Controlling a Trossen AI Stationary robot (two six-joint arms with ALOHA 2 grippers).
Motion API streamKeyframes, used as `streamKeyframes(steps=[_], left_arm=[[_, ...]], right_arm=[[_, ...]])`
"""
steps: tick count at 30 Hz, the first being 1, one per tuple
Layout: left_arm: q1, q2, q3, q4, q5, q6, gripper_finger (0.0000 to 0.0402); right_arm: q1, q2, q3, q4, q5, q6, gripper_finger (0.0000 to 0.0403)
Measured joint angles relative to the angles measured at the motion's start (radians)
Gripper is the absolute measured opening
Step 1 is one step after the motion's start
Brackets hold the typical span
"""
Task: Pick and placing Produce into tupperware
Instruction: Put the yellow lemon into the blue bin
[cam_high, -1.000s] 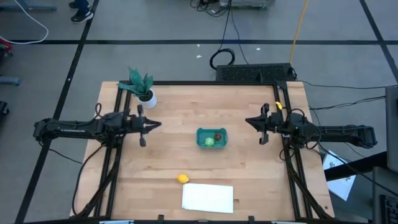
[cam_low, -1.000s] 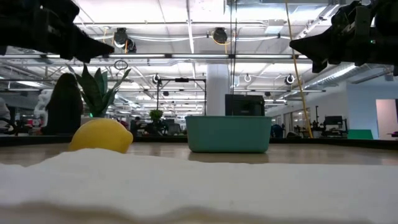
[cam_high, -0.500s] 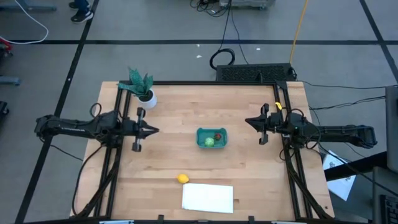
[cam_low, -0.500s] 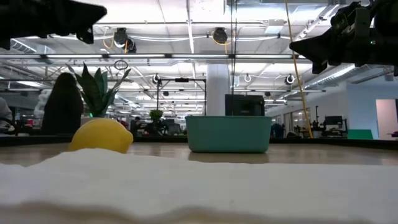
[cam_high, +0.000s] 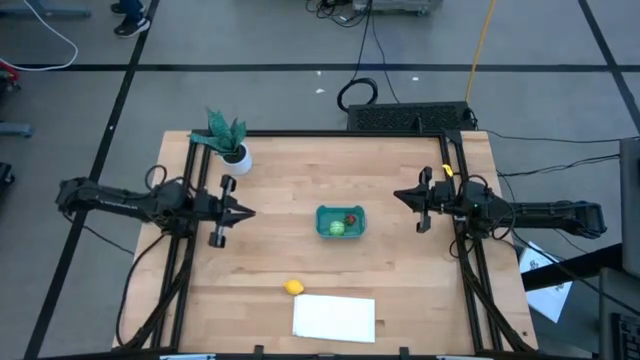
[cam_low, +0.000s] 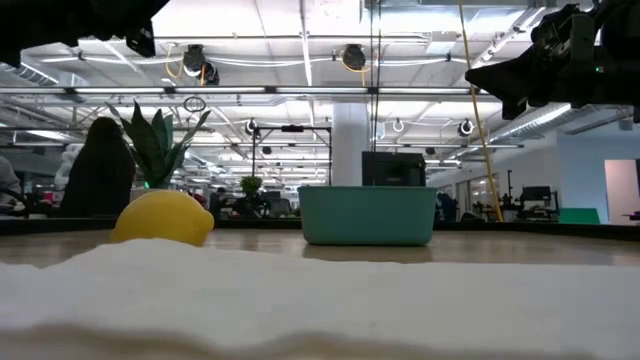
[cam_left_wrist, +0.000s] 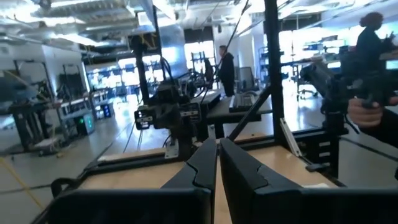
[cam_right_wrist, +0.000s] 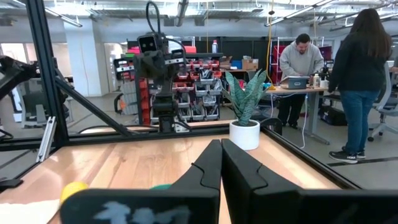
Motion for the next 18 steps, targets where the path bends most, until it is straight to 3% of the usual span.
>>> streamKeyframes(steps=[18], left_arm=[[-0.084, 0.361, 0.344, -0.363, -0.011, -0.010, 0.0026]], right_arm=[[0.000, 0.002, 0.000, -0.007, 0.000, -0.008, 0.0000]])
